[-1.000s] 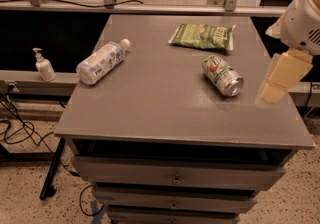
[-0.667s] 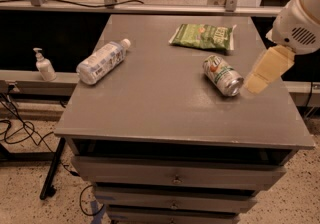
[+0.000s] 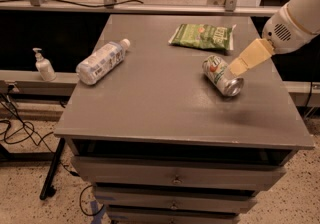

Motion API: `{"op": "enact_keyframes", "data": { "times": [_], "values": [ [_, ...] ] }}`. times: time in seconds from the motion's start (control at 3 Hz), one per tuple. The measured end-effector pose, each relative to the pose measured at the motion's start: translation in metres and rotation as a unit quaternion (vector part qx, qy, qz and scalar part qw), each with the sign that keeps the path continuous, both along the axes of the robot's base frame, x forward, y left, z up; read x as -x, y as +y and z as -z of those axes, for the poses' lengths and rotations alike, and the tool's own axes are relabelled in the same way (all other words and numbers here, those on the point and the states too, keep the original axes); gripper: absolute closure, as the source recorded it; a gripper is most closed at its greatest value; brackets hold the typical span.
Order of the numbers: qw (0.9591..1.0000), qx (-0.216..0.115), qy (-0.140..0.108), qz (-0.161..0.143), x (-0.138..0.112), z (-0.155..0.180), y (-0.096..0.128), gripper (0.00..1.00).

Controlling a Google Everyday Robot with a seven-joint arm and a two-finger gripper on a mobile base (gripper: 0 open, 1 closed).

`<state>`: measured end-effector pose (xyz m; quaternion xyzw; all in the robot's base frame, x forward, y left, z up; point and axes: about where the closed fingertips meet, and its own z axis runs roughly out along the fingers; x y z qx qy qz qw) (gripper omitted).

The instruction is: Place 7up can upright

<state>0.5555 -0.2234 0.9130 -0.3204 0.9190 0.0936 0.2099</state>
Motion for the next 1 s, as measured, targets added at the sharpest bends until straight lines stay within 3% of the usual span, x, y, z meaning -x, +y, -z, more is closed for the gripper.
{"op": "enact_keyframes", "data": {
  "times": [0.33,1.0],
  "values": [
    [0.9991,-0.020,0.010,0.037,-0.022,0.010,0.015,0.00],
    [0.9964,0.016,0.007,0.083,-0.057,0.019,0.051,0.00]
  ]
}}
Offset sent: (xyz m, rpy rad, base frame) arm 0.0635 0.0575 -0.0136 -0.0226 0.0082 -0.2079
